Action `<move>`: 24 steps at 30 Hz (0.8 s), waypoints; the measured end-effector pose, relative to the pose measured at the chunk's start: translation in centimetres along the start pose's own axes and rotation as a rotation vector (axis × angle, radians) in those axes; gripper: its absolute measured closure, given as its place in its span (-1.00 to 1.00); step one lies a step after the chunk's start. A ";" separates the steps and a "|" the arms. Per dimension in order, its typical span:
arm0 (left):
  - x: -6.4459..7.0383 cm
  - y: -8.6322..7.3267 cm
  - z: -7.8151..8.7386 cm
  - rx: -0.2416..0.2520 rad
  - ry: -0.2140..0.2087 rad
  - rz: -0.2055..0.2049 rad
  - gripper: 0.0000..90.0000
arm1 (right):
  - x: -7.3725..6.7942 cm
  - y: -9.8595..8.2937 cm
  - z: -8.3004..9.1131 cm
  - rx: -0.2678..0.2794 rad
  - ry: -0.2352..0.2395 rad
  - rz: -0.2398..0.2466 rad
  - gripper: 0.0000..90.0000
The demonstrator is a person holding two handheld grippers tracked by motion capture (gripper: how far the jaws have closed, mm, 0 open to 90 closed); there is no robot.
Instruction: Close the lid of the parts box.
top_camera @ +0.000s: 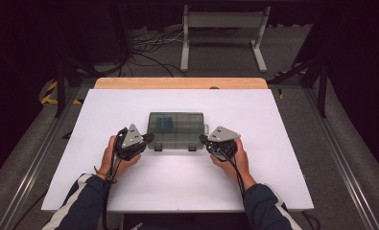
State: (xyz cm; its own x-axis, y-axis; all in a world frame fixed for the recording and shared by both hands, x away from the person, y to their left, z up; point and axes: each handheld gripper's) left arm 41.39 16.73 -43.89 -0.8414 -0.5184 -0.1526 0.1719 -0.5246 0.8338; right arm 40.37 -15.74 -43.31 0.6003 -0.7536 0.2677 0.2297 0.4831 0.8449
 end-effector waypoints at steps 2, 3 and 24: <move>0.1 0.0 0.1 0.003 0.003 0.000 0.89 | 0.0 0.0 0.0 0.004 0.000 0.000 0.93; 0.0 0.1 0.1 0.006 0.009 -0.009 0.89 | 0.0 0.0 0.0 0.008 0.000 -0.003 0.93; 0.5 0.5 1.1 0.062 0.002 -0.038 0.67 | 0.1 0.3 0.4 0.055 0.006 -0.014 0.61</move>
Point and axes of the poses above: each handheld gripper's, and its own axes: z roughly backward along the jaws, y roughly out of its top, x roughly to its right, and after that the axes turned 8 degrees about -y, right-handed
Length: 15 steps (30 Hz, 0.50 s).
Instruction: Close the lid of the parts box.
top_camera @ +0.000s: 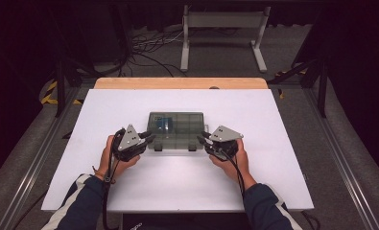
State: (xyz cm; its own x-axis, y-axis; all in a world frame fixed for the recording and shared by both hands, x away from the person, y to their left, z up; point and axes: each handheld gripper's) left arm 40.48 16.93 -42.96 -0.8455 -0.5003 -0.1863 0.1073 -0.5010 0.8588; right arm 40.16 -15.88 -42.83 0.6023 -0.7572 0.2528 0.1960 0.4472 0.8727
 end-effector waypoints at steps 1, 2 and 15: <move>0.0 0.0 0.0 0.003 0.001 0.001 0.63 | 0.0 0.0 0.0 0.000 -0.001 0.000 0.56; 0.1 0.0 0.0 0.003 0.001 0.000 0.60 | 0.0 0.0 0.0 0.001 -0.001 -0.001 0.54; 0.2 0.1 0.1 0.015 -0.007 0.000 0.15 | -0.1 0.0 -0.1 0.028 -0.002 -0.023 -0.09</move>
Point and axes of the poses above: each handheld gripper's, and its own axes: z roughly backward along the jaws, y roughly out of its top, x roughly to its right, and after that the axes turned 8 degrees about -y, right-handed
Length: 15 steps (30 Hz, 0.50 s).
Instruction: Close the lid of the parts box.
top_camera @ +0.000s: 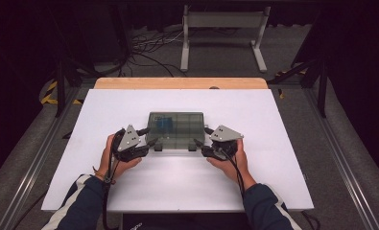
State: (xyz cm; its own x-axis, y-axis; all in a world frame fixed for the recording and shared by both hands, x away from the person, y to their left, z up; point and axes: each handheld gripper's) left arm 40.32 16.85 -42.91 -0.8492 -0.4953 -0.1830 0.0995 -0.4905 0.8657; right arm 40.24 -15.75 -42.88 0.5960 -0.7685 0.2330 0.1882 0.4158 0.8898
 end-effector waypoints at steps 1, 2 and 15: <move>0.0 0.0 0.0 0.000 0.000 0.000 0.10 | 0.0 0.0 0.0 0.000 0.000 0.000 -0.09; 0.0 0.0 0.0 0.000 0.005 0.000 0.10 | 0.1 0.0 0.0 0.008 -0.002 -0.004 -0.15; 0.1 0.0 0.0 0.028 0.010 0.024 -0.66 | 0.1 -0.2 -0.3 0.011 -0.054 -0.023 -0.74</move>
Point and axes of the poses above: each handheld gripper's, and its own axes: z roughly backward along the jaws, y roughly out of its top, x roughly to its right, and after that the axes turned 8 degrees about -y, right-handed
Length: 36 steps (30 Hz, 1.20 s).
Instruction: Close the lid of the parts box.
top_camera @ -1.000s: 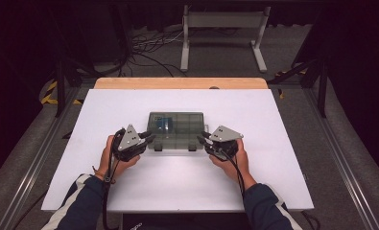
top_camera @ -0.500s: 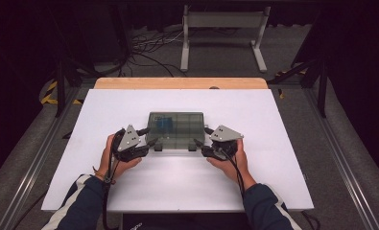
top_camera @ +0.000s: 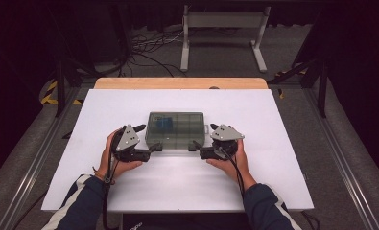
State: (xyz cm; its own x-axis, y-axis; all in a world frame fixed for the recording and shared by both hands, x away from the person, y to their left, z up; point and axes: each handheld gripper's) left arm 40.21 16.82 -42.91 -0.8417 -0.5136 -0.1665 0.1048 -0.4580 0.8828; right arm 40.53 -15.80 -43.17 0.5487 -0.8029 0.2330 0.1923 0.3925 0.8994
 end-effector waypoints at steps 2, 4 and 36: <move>0.1 0.0 0.0 0.012 -0.010 0.004 -0.75 | 0.0 0.1 0.0 0.012 -0.009 -0.002 -0.78; 0.1 0.1 0.0 0.010 -0.008 -0.003 -0.80 | 0.0 0.1 0.2 0.027 -0.016 -0.010 -0.82; 0.7 0.4 1.1 0.052 -0.022 -0.031 -0.91 | -0.1 1.0 0.8 0.026 -0.002 0.025 -0.83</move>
State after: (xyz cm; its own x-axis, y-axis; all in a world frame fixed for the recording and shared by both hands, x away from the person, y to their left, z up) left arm 39.10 17.11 -42.23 -0.8557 -0.4831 -0.1852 0.0511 -0.4351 0.8989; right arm 40.09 -15.68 -41.97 0.5514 -0.7938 0.2568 0.1571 0.4011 0.9025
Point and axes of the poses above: each handheld gripper's, and its own axes: z roughly backward along the jaws, y roughly out of its top, x roughly to its right, and after that the axes turned 8 degrees about -y, right-handed
